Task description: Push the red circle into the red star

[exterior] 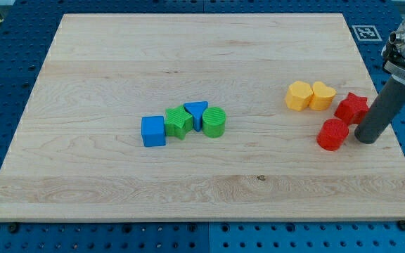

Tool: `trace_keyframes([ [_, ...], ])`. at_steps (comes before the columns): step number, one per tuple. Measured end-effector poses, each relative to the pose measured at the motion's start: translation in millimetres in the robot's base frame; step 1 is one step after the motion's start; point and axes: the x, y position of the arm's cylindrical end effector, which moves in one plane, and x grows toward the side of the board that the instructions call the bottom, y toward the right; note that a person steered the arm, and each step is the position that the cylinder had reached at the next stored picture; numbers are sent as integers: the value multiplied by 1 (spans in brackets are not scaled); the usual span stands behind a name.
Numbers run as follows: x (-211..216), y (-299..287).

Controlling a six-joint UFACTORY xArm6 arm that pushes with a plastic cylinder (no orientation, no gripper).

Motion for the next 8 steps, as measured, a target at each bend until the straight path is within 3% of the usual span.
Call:
trace_keyframes([
  [3, -34, 0],
  [4, -21, 8],
  [5, 27, 23],
  [6, 64, 3],
  [7, 68, -56],
  [8, 45, -83],
])
